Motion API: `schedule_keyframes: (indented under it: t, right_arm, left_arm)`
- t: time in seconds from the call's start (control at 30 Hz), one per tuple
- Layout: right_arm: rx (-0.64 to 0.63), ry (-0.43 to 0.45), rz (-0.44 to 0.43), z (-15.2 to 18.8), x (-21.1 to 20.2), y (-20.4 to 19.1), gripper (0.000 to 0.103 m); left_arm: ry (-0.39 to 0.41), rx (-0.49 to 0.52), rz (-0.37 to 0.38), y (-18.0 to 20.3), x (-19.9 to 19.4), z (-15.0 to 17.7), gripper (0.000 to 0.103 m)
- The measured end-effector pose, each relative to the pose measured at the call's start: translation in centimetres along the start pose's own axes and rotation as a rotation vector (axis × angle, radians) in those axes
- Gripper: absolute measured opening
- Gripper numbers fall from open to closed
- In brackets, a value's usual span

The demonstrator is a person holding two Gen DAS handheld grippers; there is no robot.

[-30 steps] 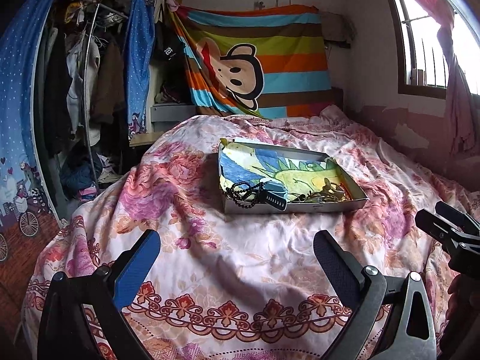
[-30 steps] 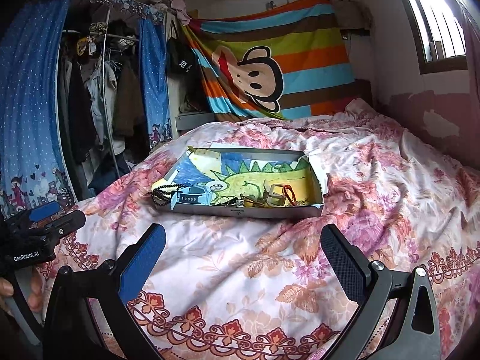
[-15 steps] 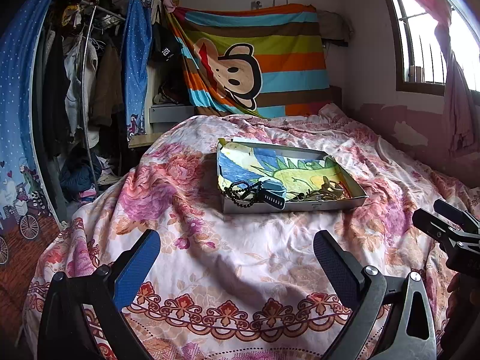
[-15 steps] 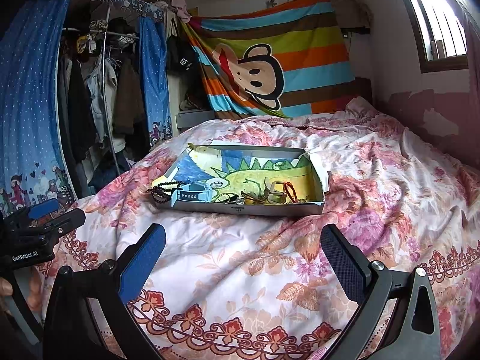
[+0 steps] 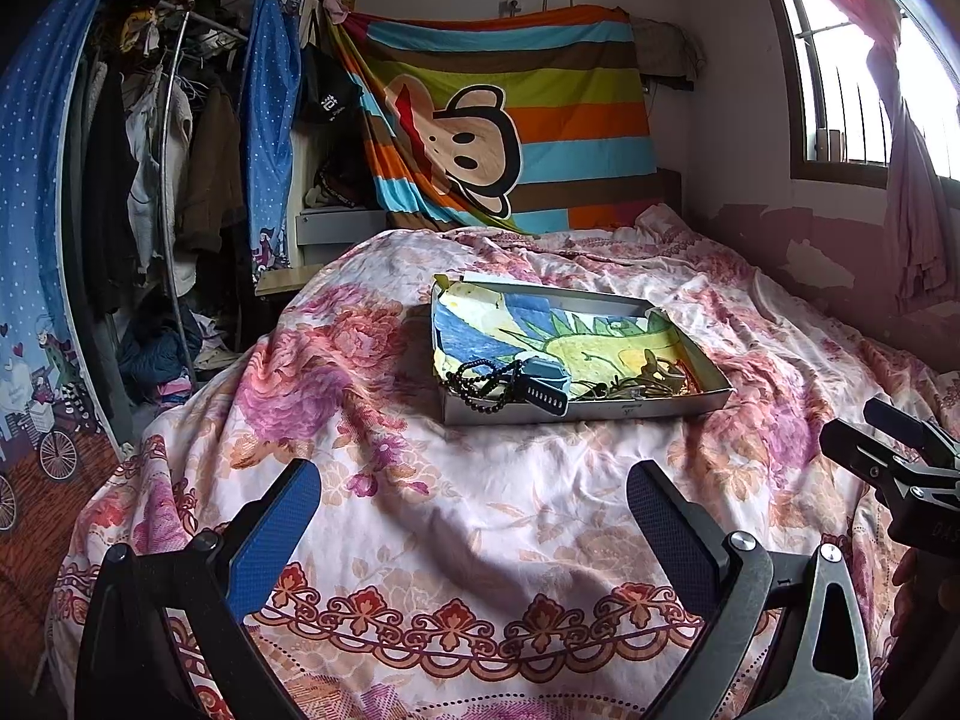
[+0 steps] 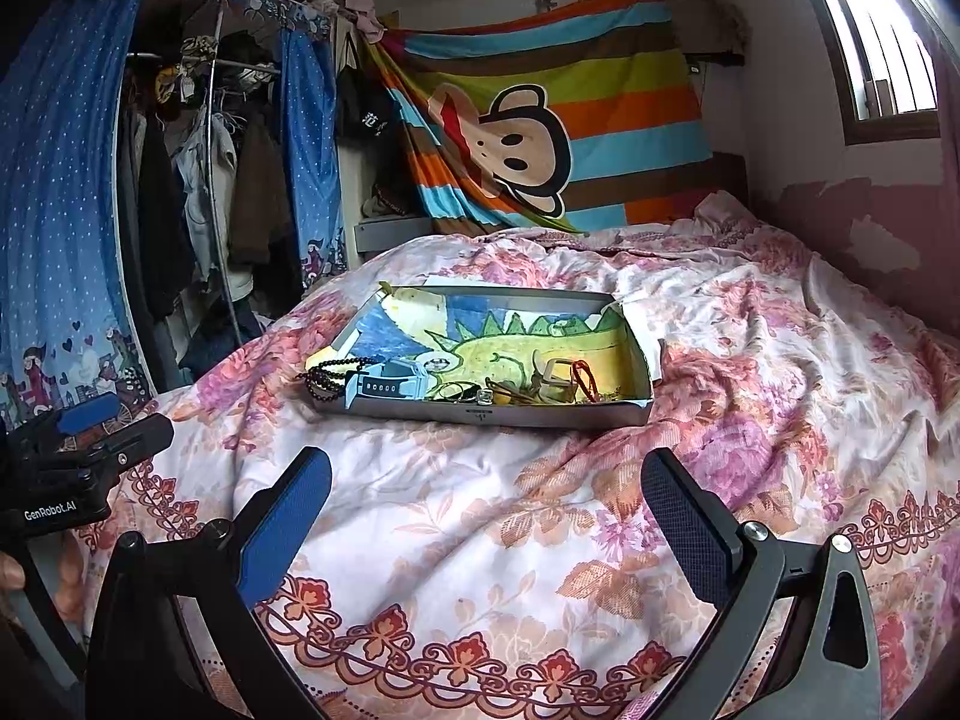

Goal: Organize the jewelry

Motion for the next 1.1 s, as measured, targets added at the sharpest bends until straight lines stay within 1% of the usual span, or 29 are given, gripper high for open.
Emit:
schedule_keyframes:
  t: [1.1]
  right_arm:
    - [-0.001,-0.004,0.000,-0.24,-0.07,-0.11,0.102]
  left_arm:
    - [0.000,0.002,-0.002,0.08,-0.07,-0.02,0.103]
Point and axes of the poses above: each gripper's, at about its wrist camera, not at the fingertips, and x roughly the way its jaws point, y to its right, z to its underside, the point moved 5 cm from there along x, roughly the way its jaws point, and after that the axes turned 10 degrees about -x, right-handed, at the moved point
